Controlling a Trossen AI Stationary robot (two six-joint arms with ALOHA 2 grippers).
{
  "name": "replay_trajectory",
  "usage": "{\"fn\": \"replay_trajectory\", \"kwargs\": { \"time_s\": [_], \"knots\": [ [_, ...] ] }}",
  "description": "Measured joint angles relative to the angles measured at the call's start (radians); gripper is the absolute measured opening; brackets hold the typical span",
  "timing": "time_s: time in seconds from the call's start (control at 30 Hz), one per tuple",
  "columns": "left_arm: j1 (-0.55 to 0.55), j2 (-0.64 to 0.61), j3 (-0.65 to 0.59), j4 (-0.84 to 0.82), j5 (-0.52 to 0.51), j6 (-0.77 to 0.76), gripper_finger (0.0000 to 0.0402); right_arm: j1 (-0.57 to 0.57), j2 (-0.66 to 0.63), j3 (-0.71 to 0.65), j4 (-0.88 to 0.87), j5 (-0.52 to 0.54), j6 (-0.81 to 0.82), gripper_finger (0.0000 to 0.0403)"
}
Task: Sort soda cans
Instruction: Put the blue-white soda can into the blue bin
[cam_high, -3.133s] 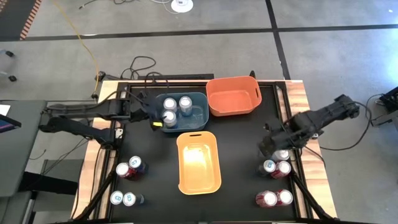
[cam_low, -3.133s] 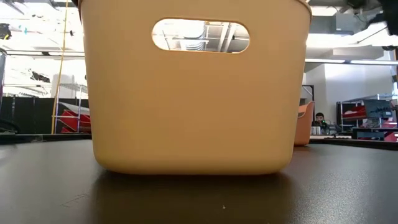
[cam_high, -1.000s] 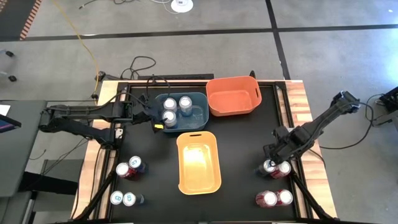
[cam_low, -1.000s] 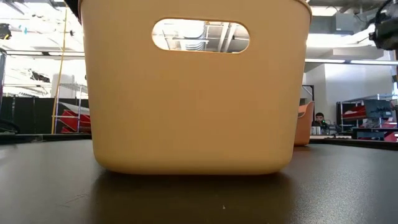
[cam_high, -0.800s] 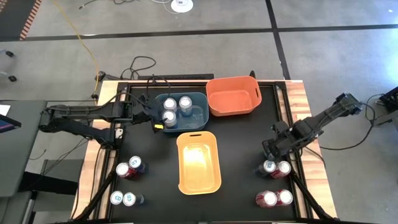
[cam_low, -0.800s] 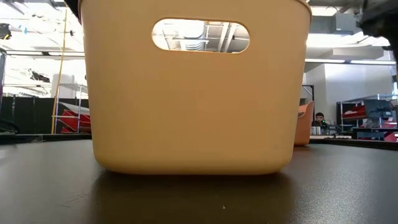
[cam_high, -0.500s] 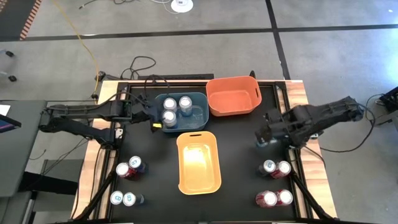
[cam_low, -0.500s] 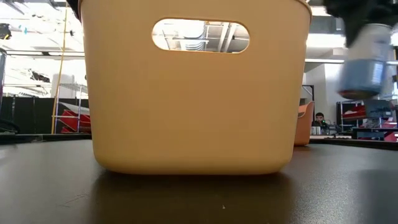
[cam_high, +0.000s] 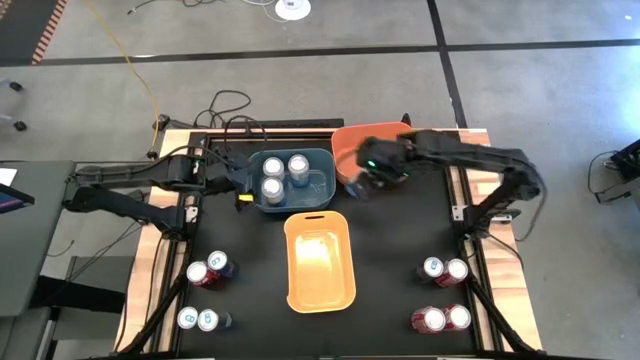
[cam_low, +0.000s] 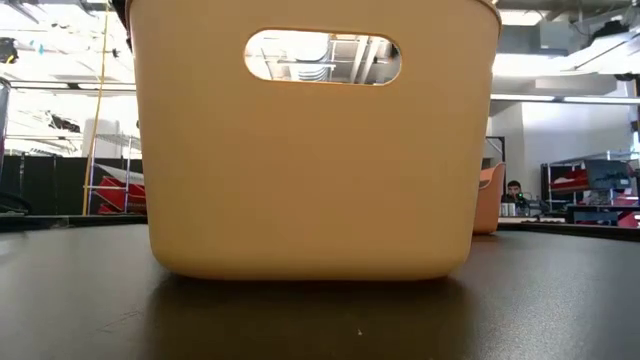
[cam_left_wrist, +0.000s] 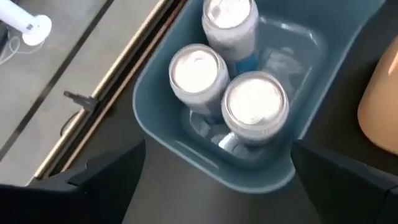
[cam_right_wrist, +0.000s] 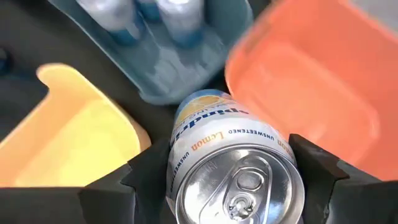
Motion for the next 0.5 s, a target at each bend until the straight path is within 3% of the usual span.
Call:
{"fn": "replay_trajectory", "kwargs": {
  "time_s": [0.23,0.5],
  "knots": [
    [-0.038,0.000,0.000,-0.064,0.001,-0.059,0.0398,-0.051,0.237,0.253,0.088,-0.122,-0.239,0.0264],
    [-0.064,0.000,0.000,-0.087,-0.009,-0.087,0.0398,-0.067,0.452,0.421,0.109,-0.141,-0.348,0.0264]
  ]
}}
